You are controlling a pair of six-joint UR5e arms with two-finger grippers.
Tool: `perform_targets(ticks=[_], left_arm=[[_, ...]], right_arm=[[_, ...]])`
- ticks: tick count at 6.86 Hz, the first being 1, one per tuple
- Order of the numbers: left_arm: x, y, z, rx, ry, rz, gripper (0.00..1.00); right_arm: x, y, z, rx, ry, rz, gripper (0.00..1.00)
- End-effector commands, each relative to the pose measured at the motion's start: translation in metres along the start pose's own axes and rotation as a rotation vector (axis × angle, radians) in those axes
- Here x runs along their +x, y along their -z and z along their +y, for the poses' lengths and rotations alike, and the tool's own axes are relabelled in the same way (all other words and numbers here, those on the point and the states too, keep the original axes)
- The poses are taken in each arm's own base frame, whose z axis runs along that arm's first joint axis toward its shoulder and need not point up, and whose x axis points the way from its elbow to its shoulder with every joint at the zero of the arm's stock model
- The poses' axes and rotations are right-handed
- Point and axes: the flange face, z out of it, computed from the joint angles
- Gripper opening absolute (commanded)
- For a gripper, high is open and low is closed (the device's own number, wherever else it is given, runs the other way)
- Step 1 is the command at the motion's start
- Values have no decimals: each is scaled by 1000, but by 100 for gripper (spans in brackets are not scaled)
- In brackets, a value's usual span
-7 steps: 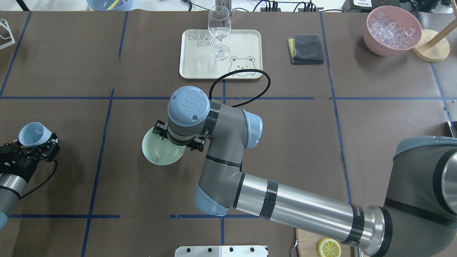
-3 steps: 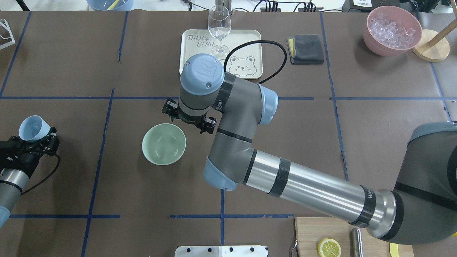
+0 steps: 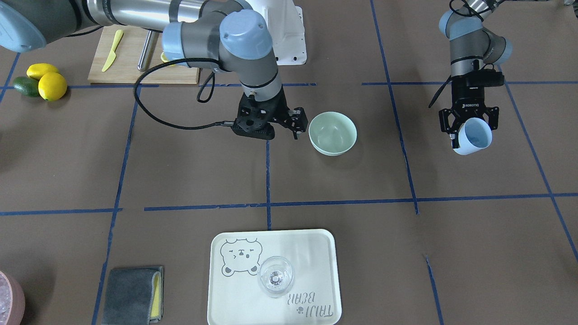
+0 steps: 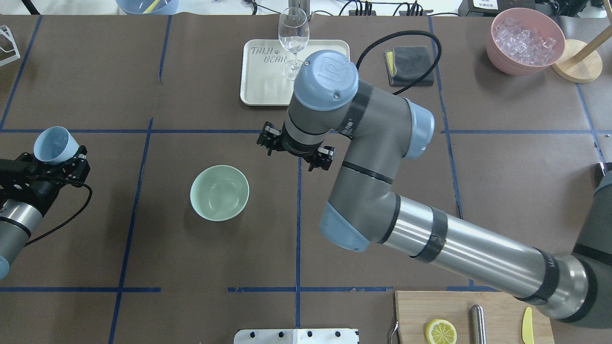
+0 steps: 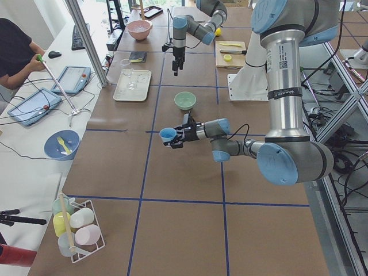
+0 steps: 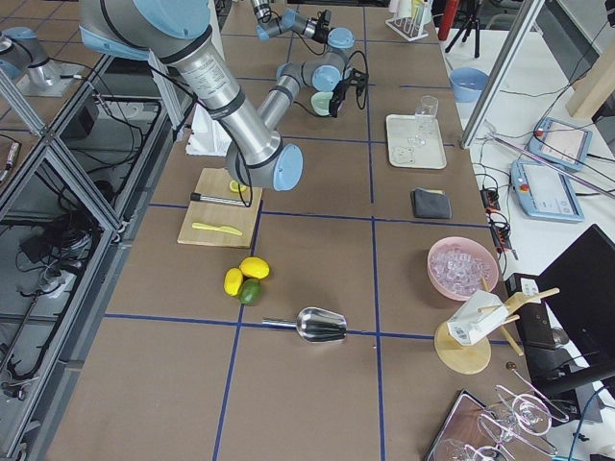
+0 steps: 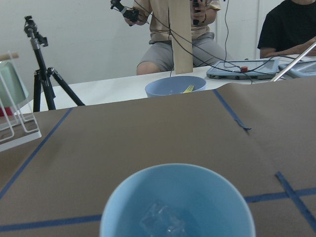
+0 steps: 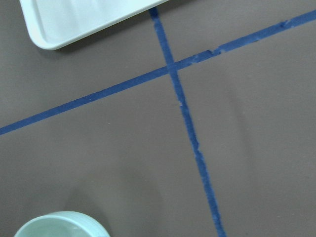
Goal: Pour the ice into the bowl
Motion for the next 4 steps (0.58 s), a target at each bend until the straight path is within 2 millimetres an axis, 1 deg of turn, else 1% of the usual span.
perform_targets(ticks=[1,2,3,4], left_arm=[[58,8,-51,44,100,109,0],[92,5,-62,41,76,167,0],[98,1,-60,52,-36,166,0],[97,0,-60,75,-55,123,0]], right_arm=[[61,14,-8,15,12,6,100],[86,17,-7,16,16,9,100],[99,21,-7,21,24,7,100],[105,24,-7,31,27,3,100]])
